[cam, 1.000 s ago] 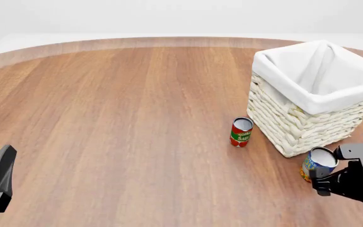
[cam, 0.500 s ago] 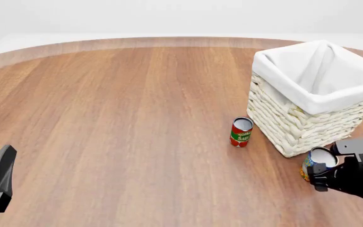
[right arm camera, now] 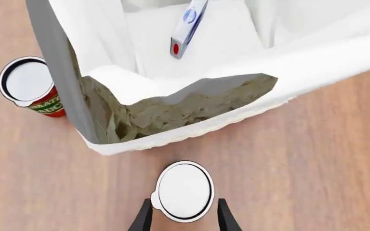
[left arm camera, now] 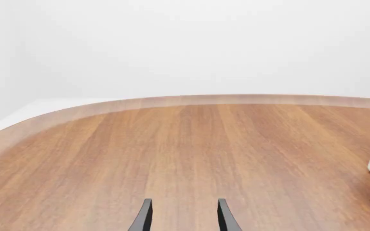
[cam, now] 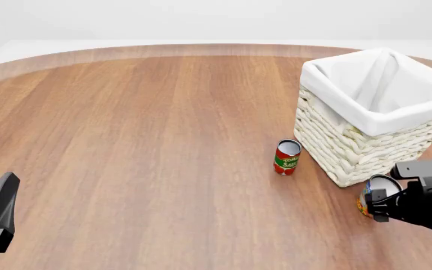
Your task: Pick up the alphabet soup and the cream cheese box, and put them in the basket.
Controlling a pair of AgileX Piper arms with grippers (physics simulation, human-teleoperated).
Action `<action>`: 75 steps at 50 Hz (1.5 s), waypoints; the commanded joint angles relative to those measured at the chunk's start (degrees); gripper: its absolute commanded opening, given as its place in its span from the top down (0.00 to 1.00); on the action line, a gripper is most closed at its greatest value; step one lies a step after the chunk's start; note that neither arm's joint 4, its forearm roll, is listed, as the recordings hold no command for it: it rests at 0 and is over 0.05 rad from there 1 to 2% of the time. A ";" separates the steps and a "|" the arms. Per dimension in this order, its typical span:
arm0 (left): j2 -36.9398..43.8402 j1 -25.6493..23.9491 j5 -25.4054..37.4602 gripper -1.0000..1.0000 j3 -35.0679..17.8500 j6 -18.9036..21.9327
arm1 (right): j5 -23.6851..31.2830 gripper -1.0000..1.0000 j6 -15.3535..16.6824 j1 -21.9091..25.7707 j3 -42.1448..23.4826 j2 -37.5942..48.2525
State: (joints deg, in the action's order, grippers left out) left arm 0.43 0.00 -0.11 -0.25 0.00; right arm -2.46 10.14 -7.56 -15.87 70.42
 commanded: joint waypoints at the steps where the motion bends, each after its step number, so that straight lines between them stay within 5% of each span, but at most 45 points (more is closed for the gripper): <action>1: 0.00 0.00 0.00 0.00 0.00 0.00 | -0.62 0.00 0.50 -0.47 -0.97 1.75; 25: 0.00 0.00 0.00 0.00 0.00 0.00 | -3.19 0.00 -0.56 1.39 0.74 3.59; 26: 0.00 0.00 0.00 0.00 0.00 0.00 | -3.04 1.00 -0.39 1.04 0.47 3.46; 46: 0.00 0.00 0.00 0.00 0.00 0.00 | -1.43 1.00 -0.54 1.26 0.67 1.22; 75: 0.00 0.00 0.00 0.00 0.00 0.00 | 10.74 1.00 0.79 0.05 -2.71 -10.26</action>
State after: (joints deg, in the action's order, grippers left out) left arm 0.43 0.00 -0.11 -0.25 0.00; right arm 4.66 11.42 -7.11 -16.96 63.69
